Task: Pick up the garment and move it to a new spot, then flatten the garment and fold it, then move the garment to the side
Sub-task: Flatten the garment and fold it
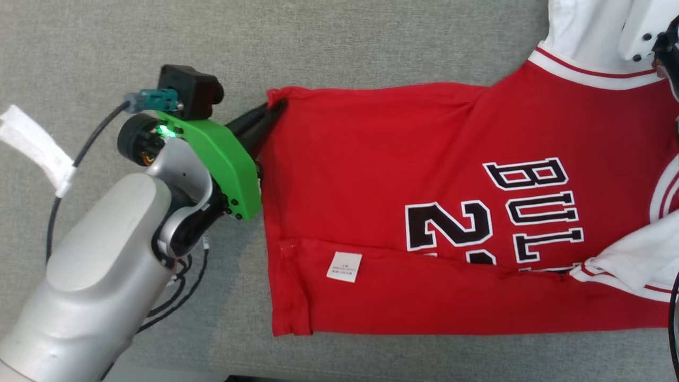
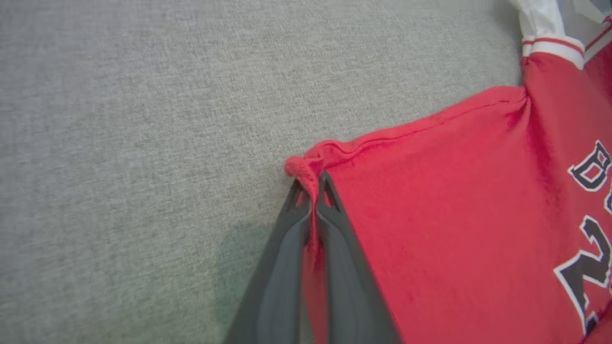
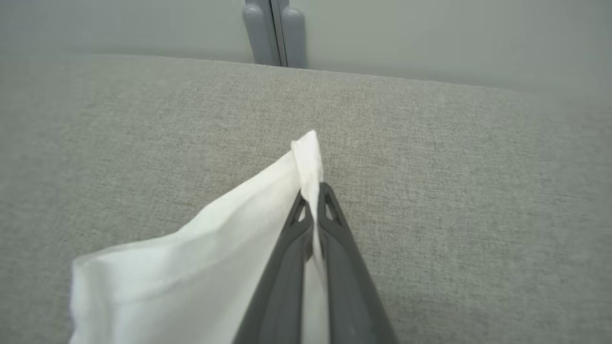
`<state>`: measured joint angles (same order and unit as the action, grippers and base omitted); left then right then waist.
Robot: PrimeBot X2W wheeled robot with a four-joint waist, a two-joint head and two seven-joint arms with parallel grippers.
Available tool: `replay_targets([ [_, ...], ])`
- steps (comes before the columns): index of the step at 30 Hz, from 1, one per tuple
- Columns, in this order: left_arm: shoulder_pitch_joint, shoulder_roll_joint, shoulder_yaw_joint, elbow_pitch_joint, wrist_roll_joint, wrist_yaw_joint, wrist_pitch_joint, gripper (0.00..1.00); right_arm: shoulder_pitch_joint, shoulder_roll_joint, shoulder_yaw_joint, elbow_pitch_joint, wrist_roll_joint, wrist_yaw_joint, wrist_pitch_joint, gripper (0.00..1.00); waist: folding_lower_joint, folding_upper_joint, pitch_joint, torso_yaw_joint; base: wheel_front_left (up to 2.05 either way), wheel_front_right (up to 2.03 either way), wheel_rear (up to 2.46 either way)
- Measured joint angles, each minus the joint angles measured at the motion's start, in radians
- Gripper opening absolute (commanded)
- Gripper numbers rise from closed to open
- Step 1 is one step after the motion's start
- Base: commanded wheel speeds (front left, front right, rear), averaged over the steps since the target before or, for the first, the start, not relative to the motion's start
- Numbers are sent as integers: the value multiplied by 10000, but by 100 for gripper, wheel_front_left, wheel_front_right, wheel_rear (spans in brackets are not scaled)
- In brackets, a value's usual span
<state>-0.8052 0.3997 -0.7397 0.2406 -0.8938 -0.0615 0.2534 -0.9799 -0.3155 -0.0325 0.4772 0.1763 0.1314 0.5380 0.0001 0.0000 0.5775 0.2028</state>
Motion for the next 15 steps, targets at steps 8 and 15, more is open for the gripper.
replay_targets([
  [8, 1069, 625, 391, -909, -161, 397, -550, 0, 1334, -443, 125, -1331, 1406, 0, -662, 0, 0, 0, -679, -343, 0, 0, 0],
  [15, 2944, 997, 416, -2355, -445, 1160, -905, 0, 4122, -681, -23, -2918, 2661, 0, -823, 0, -1, 0, -1777, -699, 0, 0, 0],
])
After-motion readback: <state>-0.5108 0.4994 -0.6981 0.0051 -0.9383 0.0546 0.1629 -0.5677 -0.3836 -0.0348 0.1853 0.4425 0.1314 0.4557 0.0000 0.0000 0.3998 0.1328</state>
